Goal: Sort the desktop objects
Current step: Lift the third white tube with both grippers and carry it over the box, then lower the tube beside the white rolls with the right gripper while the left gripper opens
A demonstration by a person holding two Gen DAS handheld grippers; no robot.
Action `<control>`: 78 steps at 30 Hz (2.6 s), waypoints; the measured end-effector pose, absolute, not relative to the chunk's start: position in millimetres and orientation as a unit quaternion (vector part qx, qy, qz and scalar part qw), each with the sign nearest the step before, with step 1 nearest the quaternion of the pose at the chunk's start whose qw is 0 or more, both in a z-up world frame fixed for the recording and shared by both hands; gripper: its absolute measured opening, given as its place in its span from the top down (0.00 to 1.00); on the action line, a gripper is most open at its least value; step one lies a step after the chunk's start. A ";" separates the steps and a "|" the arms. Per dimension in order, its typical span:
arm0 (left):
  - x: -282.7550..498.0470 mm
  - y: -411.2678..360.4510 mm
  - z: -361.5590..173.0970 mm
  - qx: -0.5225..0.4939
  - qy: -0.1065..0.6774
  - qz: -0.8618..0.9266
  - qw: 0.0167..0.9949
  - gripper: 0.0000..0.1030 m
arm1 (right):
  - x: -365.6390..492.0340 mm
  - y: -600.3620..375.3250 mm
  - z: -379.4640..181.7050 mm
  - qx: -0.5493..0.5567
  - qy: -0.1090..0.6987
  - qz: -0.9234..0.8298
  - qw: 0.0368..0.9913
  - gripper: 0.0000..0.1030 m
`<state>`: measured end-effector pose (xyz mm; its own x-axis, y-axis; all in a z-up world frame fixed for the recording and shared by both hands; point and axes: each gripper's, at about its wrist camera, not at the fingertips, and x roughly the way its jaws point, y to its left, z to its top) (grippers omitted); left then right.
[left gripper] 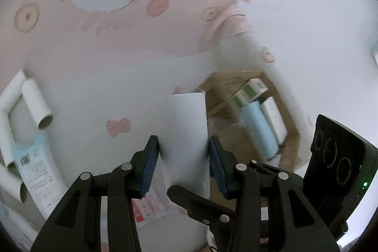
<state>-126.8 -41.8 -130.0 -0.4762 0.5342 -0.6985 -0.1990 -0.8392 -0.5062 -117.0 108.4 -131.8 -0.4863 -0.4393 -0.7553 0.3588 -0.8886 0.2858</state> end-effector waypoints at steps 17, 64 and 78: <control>-125.4 26.8 -35.4 -0.411 -0.139 0.866 0.248 0.54 | -90.9 184.9 -44.3 0.342 -0.088 -0.909 0.220 0.58; -224.7 169.1 -129.4 -0.609 -0.128 0.743 0.248 0.55 | -174.1 313.6 -103.1 0.497 -0.048 -0.847 0.183 0.58; -240.9 155.1 -171.0 -0.628 -0.189 0.720 0.226 0.54 | -195.4 307.5 -130.5 0.548 0.001 -0.820 0.164 0.58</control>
